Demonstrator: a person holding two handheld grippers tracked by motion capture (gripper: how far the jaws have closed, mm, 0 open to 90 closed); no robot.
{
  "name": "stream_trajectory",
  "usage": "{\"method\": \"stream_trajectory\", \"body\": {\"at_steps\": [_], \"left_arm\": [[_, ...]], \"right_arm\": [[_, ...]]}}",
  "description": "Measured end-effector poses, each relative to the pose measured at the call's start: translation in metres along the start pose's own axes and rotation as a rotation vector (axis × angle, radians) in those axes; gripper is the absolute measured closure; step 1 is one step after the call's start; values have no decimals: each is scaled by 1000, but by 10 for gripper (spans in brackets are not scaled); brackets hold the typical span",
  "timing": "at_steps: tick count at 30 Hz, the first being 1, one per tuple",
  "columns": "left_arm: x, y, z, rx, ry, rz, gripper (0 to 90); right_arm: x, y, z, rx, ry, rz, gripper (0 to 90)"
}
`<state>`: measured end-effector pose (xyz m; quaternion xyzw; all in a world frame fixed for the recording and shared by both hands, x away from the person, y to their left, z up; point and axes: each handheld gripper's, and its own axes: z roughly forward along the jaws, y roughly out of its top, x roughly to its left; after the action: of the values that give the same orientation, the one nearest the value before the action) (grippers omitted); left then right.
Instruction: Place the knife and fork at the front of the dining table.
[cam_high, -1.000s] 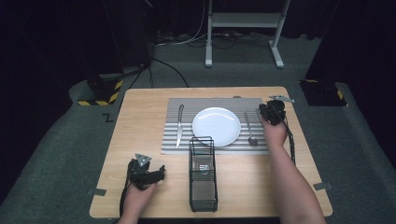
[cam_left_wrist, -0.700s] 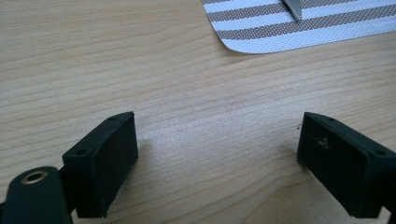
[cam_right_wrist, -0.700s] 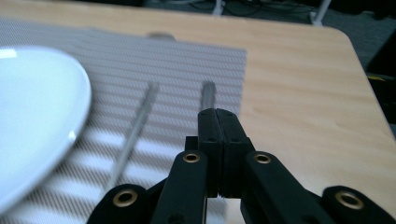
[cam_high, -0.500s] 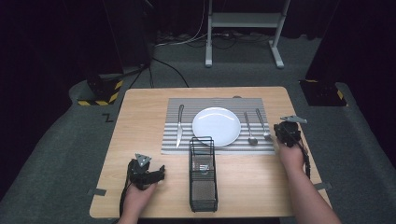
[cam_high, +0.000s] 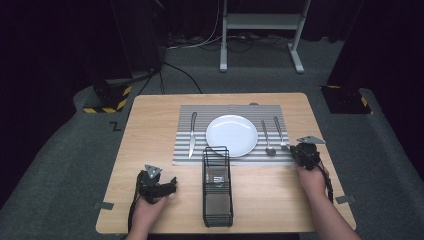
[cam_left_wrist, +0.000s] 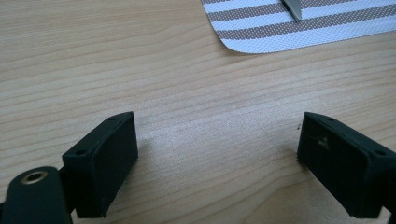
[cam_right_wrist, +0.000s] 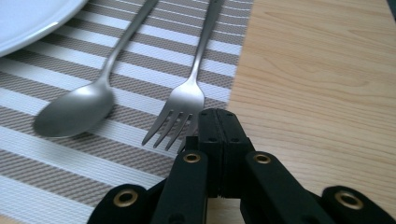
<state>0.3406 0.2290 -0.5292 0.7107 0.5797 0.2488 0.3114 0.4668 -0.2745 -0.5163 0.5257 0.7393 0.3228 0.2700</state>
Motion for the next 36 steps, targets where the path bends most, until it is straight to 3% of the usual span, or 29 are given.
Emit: {"method": "stream_trajectory", "body": {"at_steps": [2,5,9,13,15,17,20,23,28,31,36], "left_arm": [[0,0,0,0,0,0,122],[0,0,0,0,-1,0,122],[0,0,0,0,-2,1,122],[0,0,0,0,-2,1,122],[0,0,0,0,-2,1,122],[0,0,0,0,-2,1,123],[0,0,0,0,-2,1,123],[0,0,0,0,-3,2,123],[0,-1,-1,2,-4,5,124],[0,-1,-1,2,-4,6,124],[0,-1,-1,2,-4,6,124]], "right_arm": [[4,0,0,-4,10,-8,890],[5,1,-3,-17,-15,-10,855],[7,1,-23,-88,-33,3,834],[23,-7,-48,-156,13,12,894],[36,-9,-53,-161,46,-12,900],[50,-11,-52,-138,62,-38,900],[63,-13,-41,-105,31,-73,900],[62,-13,-28,-69,8,-57,900],[61,-9,-17,-60,-28,-66,900],[63,-7,-12,-40,-7,-47,900],[72,-4,-13,-53,11,-64,900]]}}
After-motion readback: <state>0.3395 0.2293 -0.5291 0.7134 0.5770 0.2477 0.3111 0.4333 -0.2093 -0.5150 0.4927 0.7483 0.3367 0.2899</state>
